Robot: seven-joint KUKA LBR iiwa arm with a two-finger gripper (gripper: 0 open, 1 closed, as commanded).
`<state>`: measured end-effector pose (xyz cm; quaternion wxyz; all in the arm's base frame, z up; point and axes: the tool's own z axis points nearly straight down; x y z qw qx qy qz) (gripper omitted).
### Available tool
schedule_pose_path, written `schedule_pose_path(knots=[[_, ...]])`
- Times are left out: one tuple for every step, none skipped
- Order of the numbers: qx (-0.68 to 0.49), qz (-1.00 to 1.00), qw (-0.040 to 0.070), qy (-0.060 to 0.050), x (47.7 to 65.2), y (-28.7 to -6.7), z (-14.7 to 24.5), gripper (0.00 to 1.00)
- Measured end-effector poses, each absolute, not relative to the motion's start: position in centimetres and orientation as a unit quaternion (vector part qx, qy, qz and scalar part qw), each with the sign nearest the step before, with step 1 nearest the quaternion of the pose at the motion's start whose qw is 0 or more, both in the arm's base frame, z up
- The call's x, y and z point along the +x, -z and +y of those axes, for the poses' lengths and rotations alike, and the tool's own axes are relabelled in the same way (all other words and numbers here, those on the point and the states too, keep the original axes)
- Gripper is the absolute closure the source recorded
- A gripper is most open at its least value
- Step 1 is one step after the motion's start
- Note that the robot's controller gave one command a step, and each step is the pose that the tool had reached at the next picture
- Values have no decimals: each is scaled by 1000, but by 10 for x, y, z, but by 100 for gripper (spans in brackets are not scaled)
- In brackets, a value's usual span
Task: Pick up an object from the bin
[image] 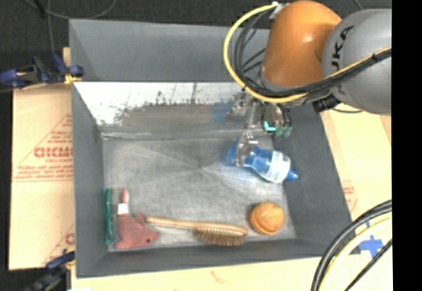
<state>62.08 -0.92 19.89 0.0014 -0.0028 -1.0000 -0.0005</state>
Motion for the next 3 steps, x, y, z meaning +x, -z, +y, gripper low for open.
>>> schedule_pose_path(knots=[[-3, -1000, -3, 0, 622, -203, -9, 0], [-46, -999, -4, 1, 616, -147, -54, 0], [-12, -1000, 1, 0, 643, -138, -82, 0]])
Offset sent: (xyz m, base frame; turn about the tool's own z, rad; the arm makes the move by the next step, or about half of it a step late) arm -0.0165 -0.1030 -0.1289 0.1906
